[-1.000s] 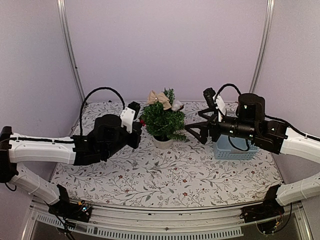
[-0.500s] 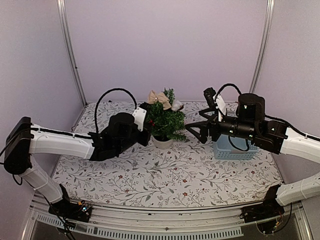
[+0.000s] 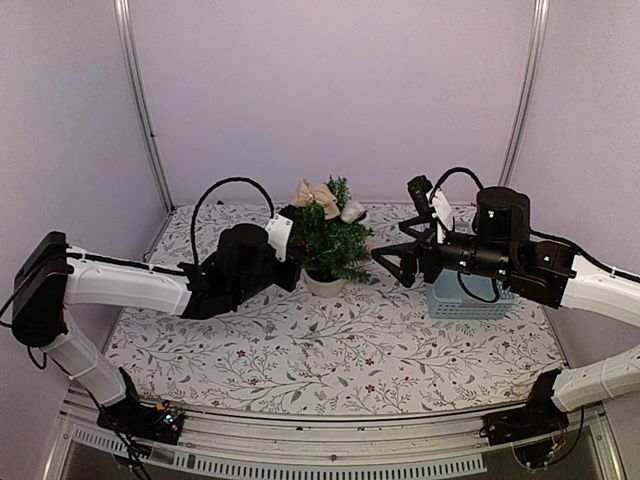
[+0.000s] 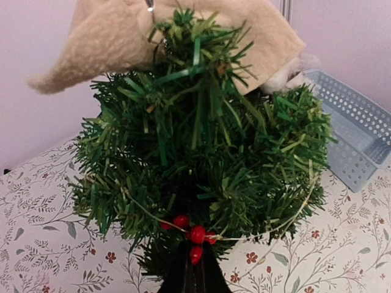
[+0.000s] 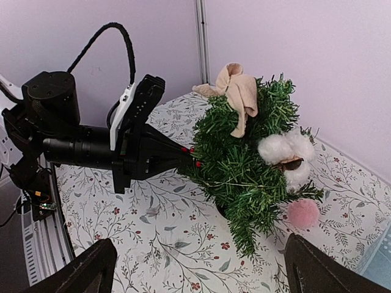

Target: Decorate the small christmas tree

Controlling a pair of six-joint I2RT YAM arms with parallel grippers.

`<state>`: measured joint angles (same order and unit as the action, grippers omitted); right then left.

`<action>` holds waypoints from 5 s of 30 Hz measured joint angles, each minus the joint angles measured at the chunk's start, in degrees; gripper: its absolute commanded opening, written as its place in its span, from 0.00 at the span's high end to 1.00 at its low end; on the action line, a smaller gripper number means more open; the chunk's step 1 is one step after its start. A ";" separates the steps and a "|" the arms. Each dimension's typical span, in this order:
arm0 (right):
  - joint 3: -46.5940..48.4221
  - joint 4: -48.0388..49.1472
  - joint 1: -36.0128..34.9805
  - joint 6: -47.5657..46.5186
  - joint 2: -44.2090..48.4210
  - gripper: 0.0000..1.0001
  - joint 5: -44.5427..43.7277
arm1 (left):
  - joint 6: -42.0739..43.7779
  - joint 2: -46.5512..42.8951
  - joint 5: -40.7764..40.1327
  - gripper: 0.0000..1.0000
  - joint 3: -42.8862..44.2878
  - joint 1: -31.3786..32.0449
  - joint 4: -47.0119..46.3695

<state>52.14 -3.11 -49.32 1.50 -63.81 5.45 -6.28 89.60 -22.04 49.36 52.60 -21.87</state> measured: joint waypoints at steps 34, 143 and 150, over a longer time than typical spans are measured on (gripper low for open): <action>0.00 -0.31 0.00 0.07 0.02 0.01 0.61 | -1.73 -18.56 5.11 0.53 -9.38 -0.52 9.55; -0.37 -0.76 0.00 -0.46 1.49 0.01 5.60 | 41.51 -9.79 37.79 1.00 0.92 -12.87 12.96; -0.37 -0.76 0.00 -0.46 1.49 0.01 5.60 | 40.65 -5.53 35.50 1.00 1.22 -12.46 11.37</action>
<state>51.77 -3.88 -49.32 1.04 -62.33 11.05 34.37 84.07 13.45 50.59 40.14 -10.50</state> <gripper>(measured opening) 0.989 0.006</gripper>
